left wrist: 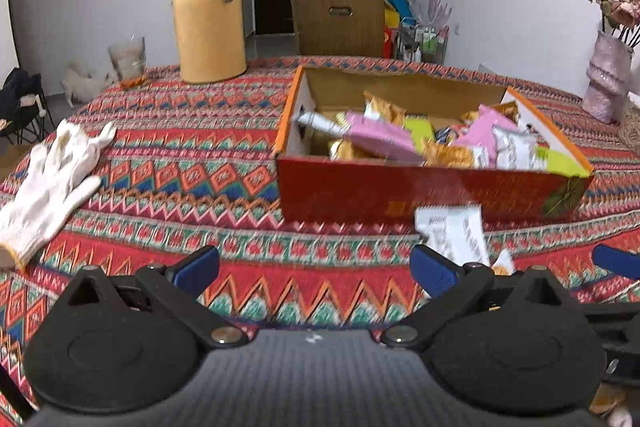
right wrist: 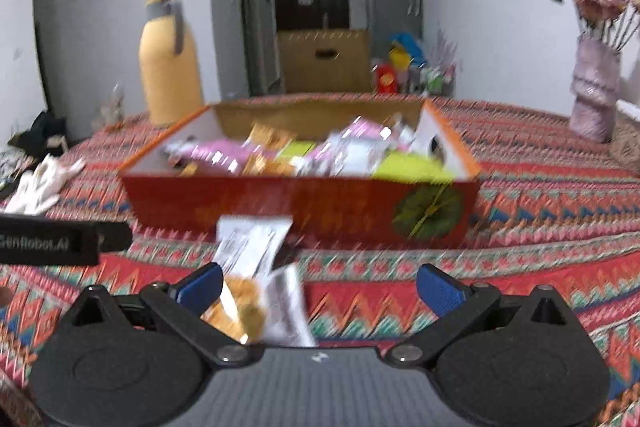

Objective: Organize snacks
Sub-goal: 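Withdraw both grippers and grasp a brown biscuit packet with the right gripper, then grasp a white packet with the left gripper while the right lifts its biscuit packet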

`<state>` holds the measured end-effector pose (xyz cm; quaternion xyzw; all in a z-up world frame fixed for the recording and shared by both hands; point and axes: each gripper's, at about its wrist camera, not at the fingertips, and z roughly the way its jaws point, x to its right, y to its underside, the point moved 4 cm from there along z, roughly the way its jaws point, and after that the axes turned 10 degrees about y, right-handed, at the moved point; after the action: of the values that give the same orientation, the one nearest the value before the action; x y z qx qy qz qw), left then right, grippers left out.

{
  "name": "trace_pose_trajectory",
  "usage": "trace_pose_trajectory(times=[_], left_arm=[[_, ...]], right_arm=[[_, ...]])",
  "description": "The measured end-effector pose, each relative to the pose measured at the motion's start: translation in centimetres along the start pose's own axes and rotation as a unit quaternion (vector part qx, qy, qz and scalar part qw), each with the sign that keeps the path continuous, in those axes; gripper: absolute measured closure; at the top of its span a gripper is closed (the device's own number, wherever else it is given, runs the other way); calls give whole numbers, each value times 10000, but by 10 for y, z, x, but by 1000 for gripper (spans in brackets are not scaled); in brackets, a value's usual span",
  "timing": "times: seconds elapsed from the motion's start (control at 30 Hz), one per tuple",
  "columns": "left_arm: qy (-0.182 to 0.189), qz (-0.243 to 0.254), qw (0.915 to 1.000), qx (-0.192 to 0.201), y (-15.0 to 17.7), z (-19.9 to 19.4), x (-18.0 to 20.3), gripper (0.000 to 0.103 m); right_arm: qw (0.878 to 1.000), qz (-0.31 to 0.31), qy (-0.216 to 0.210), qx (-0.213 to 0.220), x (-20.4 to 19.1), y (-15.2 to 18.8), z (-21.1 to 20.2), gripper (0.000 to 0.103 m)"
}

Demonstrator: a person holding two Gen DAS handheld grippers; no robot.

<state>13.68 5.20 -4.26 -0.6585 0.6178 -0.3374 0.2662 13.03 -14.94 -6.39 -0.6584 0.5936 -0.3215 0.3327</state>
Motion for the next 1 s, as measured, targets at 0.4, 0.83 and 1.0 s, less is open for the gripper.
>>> trace_pose_trajectory(times=[0.4, 0.83, 1.0], left_arm=[[-63, -185, 9997, -124, 21, -1, -30, 0], [105, -197, 9996, -185, 24, 3, -30, 0], [130, -297, 9994, -146, 18, 0, -29, 0]], right_arm=[[9970, -367, 181, -660, -40, 21, 26, 0], [9988, -95, 120, -458, -33, 16, 23, 43], [9994, -27, 85, -322, -31, 16, 12, 48]])
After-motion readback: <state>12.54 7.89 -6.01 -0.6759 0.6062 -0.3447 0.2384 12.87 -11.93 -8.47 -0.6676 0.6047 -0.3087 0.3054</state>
